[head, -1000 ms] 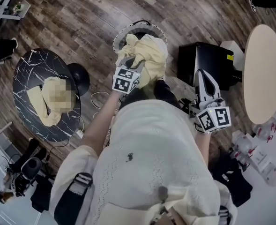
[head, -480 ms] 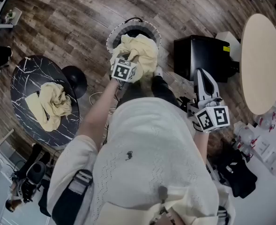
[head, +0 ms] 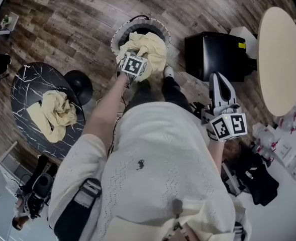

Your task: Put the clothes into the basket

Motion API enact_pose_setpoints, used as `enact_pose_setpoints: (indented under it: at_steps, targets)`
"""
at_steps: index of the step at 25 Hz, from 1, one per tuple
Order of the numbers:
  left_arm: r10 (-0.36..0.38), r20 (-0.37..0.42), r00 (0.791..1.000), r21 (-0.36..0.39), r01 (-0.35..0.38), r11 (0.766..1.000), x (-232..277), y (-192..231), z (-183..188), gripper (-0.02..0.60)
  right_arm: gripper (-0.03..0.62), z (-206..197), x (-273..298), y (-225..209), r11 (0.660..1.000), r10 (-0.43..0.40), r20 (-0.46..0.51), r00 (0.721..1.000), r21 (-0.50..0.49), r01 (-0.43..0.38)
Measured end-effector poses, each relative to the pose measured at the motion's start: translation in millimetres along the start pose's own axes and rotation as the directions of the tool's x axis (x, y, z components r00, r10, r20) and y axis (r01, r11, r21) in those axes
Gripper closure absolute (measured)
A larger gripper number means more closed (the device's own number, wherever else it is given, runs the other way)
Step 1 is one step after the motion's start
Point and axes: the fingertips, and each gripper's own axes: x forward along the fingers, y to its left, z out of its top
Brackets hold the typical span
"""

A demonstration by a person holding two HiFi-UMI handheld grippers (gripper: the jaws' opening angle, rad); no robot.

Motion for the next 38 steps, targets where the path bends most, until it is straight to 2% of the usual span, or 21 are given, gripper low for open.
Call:
enact_pose_setpoints:
  at_steps: [7, 14, 21, 26, 31, 38]
  targets:
    - [0.013, -0.056, 0.998, 0.096, -0.007, 0.995, 21.5, 0.5, 3.8, 0.468, 0.586, -3.0, -1.5, -4.0, 1.0, -0.017, -0.001, 1.0, 0.012, 0.017]
    - [0.025, -0.108, 0.994, 0.148, -0.008, 0.989, 37.3, 2.7, 4.4, 0.46, 0.586, -7.1, -3.0, -11.3, 0.999, -0.025, -0.006, 1.0, 0.021, 0.025]
    - [0.076, -0.094, 0.993, 0.249, -0.05, 0.967, 39.9, 12.4, 14.7, 0.436, 0.586, -10.3, -1.5, -10.0, 1.0, -0.02, -0.017, 1.0, 0.023, 0.021]
    - [0.088, -0.053, 0.995, 0.226, -0.074, 0.971, 38.9, 16.0, 21.3, 0.459, 0.586, -15.0, -1.4, -11.0, 0.999, -0.019, -0.024, 1.0, 0.027, 0.019]
    - [0.124, -0.042, 0.991, 0.218, -0.112, 0.969, 35.8, 20.6, 13.4, 0.538, 0.586, -18.3, -0.1, -8.8, 1.0, -0.007, -0.028, 1.0, 0.026, 0.008]
    - [0.121, -0.031, 0.992, 0.183, -0.113, 0.977, 31.4, 16.3, 4.8, 0.537, 0.586, -21.2, -0.3, -6.6, 1.0, 0.008, -0.032, 0.999, 0.028, -0.008]
